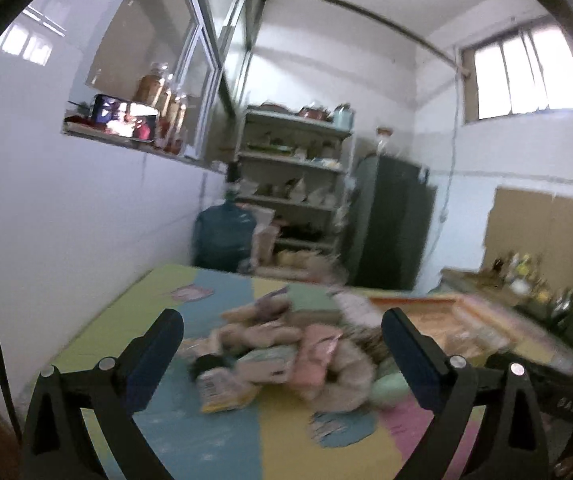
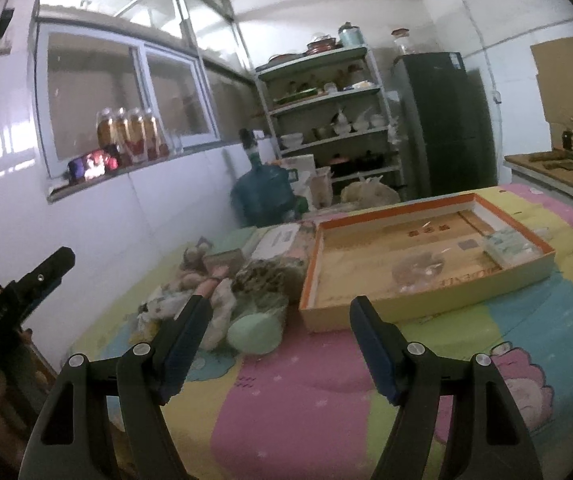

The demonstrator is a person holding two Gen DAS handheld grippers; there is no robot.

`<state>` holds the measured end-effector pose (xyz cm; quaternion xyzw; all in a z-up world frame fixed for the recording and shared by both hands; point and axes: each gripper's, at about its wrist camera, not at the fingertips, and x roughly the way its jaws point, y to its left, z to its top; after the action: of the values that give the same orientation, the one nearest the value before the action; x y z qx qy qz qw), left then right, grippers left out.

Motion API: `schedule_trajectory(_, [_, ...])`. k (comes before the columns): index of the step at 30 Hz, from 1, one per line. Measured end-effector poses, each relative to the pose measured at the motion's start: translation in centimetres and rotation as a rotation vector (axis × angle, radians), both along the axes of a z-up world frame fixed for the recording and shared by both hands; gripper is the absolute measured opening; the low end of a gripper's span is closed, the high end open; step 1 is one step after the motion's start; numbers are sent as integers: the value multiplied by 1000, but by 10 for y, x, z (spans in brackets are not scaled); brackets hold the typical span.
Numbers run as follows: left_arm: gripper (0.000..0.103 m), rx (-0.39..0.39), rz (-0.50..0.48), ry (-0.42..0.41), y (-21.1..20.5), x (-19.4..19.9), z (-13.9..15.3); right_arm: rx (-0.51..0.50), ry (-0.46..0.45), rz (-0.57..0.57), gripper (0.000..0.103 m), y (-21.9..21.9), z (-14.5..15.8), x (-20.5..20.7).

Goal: Organize soft objects
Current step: 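Grasp the snack packet with the left tool while the right grasps the pink roll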

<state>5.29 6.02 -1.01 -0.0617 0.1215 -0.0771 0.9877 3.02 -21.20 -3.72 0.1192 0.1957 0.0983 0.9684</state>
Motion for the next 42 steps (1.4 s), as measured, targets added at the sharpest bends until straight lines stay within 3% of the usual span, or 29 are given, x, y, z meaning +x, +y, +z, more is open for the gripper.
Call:
schedule_trajectory(4, [98, -36, 31, -24, 18, -9, -8, -29, 29, 15, 75, 17, -6, 6])
schedule_trajectory(10, [95, -55, 27, 26, 38, 2, -17, -71, 67, 53, 75, 40, -16, 18])
schedule_trajectory(20, [93, -6, 55, 85, 51, 12, -35, -112, 76, 251, 74, 101, -16, 48])
schedule_trajectory(22, [93, 3, 55, 93, 53, 13, -37, -103, 95, 277, 58, 109, -18, 57])
schedule_trajectory(24, [93, 7, 53, 113, 56, 17, -41, -56, 135, 303, 49, 113, -23, 72])
schedule_trajectory(30, [93, 32, 76, 178, 60, 42, -49, 135, 216, 309, 46, 106, -35, 106])
schedule_trajectory(39, [93, 20, 90, 288, 56, 91, -64, 326, 304, 311, 41, 99, -51, 140])
schedule_trajectory(42, [93, 13, 92, 318, 55, 104, -68, 341, 306, 291, 35, 98, -52, 147])
